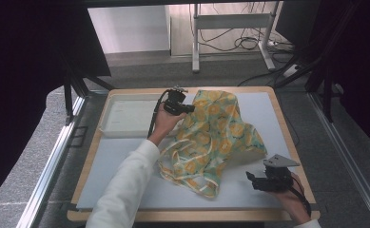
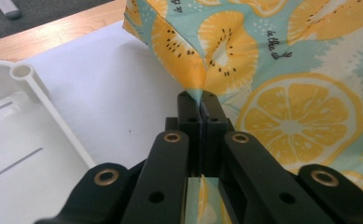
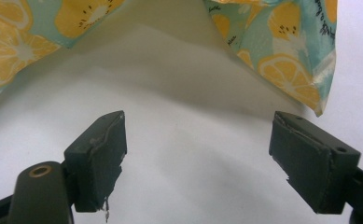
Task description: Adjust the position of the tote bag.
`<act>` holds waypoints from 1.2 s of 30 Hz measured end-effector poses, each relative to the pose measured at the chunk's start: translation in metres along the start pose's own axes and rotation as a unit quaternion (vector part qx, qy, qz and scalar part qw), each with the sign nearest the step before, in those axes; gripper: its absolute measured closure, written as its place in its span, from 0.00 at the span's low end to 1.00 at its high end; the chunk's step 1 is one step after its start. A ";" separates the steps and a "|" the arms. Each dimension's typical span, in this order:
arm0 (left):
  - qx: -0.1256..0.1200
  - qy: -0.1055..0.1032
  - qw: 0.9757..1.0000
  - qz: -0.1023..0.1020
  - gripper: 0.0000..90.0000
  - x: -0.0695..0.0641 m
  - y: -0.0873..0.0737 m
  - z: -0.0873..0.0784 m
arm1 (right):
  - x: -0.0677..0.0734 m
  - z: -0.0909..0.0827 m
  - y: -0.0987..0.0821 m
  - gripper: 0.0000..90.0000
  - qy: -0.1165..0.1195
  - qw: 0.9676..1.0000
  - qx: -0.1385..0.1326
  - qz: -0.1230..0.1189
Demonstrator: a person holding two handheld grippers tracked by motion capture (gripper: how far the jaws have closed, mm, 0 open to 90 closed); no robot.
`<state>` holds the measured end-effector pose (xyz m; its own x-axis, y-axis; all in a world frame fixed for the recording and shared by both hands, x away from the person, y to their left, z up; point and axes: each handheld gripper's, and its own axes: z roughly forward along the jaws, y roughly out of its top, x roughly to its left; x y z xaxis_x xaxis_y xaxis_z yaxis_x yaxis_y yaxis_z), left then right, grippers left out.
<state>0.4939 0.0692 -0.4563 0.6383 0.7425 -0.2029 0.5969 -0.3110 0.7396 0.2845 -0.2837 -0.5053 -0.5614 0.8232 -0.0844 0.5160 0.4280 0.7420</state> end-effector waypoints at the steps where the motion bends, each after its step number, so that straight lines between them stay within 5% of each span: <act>1: 0.004 0.000 1.000 0.004 1.00 0.001 0.000 -0.001 | 0.000 0.000 0.000 0.21 0.000 1.000 0.000 0.000; 13: 0.005 -0.004 1.000 0.004 1.00 0.000 0.001 -0.001 | -0.006 -0.010 0.007 0.21 -0.020 1.000 -0.020 0.011; 24: 0.005 -0.002 1.000 0.006 1.00 -0.003 0.005 0.001 | -0.008 -0.028 0.042 0.21 -0.025 0.997 -0.066 0.014; 32: 0.011 0.002 1.000 0.011 1.00 -0.003 0.006 0.000 | -0.003 -0.017 0.072 0.21 -0.012 0.997 -0.074 0.014; 36: 0.009 0.002 1.000 0.007 1.00 -0.003 0.006 0.001 | 0.002 0.003 0.083 0.21 0.002 0.999 -0.053 0.005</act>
<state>0.4958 0.0645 -0.4520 0.6447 0.7402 -0.1910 0.5975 -0.3320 0.7300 0.3277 -0.2454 -0.4461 -0.5597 0.8253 -0.0746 0.4494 0.3779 0.8095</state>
